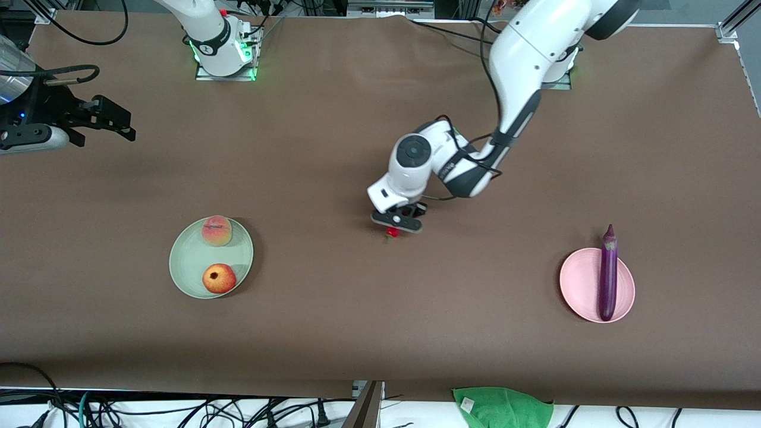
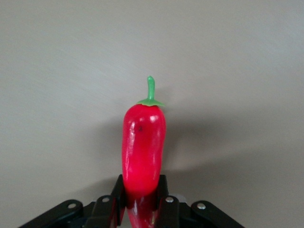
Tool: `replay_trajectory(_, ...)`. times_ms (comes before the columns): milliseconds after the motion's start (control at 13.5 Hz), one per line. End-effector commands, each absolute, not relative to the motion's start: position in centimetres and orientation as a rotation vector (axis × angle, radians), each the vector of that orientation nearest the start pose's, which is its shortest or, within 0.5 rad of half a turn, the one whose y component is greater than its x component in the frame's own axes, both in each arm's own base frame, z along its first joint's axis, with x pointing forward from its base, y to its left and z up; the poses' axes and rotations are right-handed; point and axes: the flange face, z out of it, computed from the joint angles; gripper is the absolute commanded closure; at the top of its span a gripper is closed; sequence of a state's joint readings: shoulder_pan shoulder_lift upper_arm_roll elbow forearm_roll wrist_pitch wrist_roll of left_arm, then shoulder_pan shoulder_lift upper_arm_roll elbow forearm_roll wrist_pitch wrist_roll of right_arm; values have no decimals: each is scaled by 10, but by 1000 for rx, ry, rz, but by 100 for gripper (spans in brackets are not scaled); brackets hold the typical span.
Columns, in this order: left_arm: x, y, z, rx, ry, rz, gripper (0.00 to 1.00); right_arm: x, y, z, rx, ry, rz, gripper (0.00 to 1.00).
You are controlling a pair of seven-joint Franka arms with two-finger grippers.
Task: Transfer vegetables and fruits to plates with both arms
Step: 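Carry the chili to the pink plate and release it with the left gripper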
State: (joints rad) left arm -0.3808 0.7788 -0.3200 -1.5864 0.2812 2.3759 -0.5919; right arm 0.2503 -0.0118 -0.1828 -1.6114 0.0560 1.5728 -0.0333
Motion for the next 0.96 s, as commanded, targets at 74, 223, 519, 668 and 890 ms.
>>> replay_trajectory(74,635,-286,232,-3117,457,-65,100,541,45,620,-3132,-178,8,0)
replay_trajectory(223,663,-214,240,-3111,549,-73,100,538,51,621,-3134,-186,25,0)
replay_trajectory(519,698,-81,253,-3075,706,-118,100,536,58,632,-3135,-205,20,0)
replay_trajectory(668,702,-33,252,-3074,685,-123,99,539,60,629,-3137,-210,24,0)
replay_trajectory(890,703,7,248,-3067,643,-112,98,541,61,632,-3139,-212,12,0)
